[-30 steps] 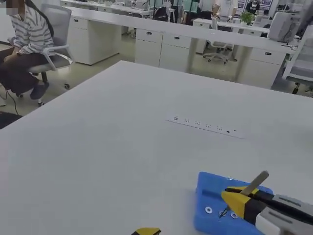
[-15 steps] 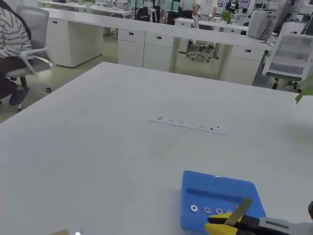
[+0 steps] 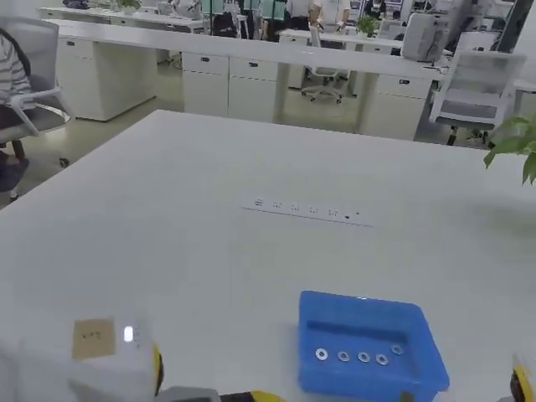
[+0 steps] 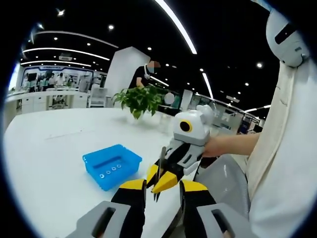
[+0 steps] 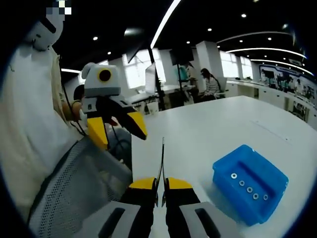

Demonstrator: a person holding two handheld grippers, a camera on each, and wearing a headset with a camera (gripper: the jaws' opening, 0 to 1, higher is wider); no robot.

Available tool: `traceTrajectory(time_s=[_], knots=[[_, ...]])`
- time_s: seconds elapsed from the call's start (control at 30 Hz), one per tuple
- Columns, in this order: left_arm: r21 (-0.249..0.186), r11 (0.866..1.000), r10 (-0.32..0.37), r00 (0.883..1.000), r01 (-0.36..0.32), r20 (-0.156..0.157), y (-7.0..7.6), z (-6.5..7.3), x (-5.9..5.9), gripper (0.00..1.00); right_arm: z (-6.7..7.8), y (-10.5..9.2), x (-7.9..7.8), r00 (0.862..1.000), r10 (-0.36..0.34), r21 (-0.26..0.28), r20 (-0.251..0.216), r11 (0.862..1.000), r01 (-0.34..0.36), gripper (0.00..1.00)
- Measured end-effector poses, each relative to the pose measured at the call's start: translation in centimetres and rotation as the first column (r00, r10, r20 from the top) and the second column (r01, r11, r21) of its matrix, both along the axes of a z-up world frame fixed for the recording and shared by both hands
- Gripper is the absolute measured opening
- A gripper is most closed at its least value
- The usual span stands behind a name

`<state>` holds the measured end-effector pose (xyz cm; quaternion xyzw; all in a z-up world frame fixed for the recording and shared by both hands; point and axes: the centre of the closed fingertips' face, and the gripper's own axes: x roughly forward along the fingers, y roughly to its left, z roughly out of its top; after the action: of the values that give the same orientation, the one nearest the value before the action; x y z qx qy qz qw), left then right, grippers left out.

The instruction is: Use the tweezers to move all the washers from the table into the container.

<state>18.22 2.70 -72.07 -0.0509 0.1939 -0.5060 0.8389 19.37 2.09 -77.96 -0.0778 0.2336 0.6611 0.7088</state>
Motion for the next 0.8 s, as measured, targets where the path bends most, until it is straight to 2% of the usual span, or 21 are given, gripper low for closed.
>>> traceTrajectory(time_s=[0.1,0.23,0.4,0.5,0.63,0.7,0.8], knots=[[0.004,1.0,-0.02,1.0,0.02,0.009,-0.2,0.1,0.2,0.24,-0.4,0.1,-1.4,0.997,0.077,-0.026,0.002,0.997,-0.077,0.04],[0.0,0.998,-0.063,0.998,0.063,0.011,-0.8,0.4,0.1,0.2,-0.6,0.4,-2.0,0.993,0.115,-0.044,0.013,0.993,-0.114,0.04],[0.027,0.994,-0.111,0.993,0.11,0.037,-1.4,0.4,-0.1,0.15,-0.3,0.6,-2.2,0.99,0.142,-0.035,0.007,0.989,-0.141,0.04],[0.014,0.992,-0.129,0.991,0.129,0.031,-1.8,0.7,-0.1,0.15,0.1,0.8,-2.4,0.987,0.161,-0.026,0.006,0.987,-0.161,0.04],[0.013,0.989,-0.146,0.989,0.145,0.03,-2.1,0.9,0.1,0.13,0.0,0.8,-2.9,0.978,0.207,-0.059,0.024,0.977,-0.206,0.04],[0.018,0.985,-0.172,0.984,0.171,0.04,-2.3,0.8,-0.1,0.12,-0.3,0.7,-3.0,0.972,0.23,-0.081,0.043,0.971,-0.226,0.04],[0.033,0.979,-0.201,0.979,0.2,0.035,-2.8,0.6,-0.4,0.12,-0.9,0.4,-3.0,0.966,0.251,-0.13,0.068,0.962,-0.241,0.04]])
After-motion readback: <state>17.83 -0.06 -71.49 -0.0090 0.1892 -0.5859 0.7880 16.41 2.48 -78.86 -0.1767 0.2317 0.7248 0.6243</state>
